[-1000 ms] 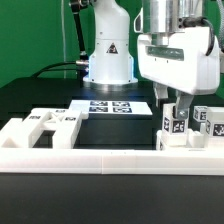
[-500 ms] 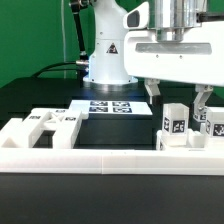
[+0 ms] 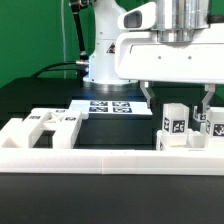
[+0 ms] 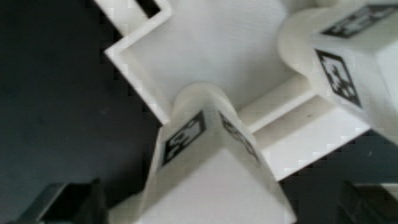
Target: Assemble chair
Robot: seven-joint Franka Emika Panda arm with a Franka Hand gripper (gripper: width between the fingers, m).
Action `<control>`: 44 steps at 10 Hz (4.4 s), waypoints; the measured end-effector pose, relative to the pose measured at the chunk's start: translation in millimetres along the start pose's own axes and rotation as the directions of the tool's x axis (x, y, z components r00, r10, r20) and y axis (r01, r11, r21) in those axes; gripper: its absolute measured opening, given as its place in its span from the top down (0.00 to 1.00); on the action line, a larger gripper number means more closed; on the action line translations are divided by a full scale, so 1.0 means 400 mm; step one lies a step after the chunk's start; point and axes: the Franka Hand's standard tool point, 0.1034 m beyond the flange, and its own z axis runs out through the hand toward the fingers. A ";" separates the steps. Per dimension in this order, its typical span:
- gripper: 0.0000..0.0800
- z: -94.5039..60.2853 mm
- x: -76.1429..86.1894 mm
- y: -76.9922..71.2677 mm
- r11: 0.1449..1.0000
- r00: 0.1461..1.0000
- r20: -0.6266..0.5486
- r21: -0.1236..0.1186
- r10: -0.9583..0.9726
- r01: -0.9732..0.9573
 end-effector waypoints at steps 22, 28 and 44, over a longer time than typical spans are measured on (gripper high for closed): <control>0.64 0.010 -0.002 0.005 0.792 0.792 0.012 -0.010 0.611 -0.610; 0.64 0.011 0.002 -0.004 0.495 0.495 0.020 -0.008 0.869 -0.869; 0.19 0.006 0.005 -0.009 0.943 0.944 0.010 0.016 0.331 -0.331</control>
Offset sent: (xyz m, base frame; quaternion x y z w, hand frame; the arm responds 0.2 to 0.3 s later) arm 0.0008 0.0027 0.0021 0.0034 -0.0011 -0.1982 0.9801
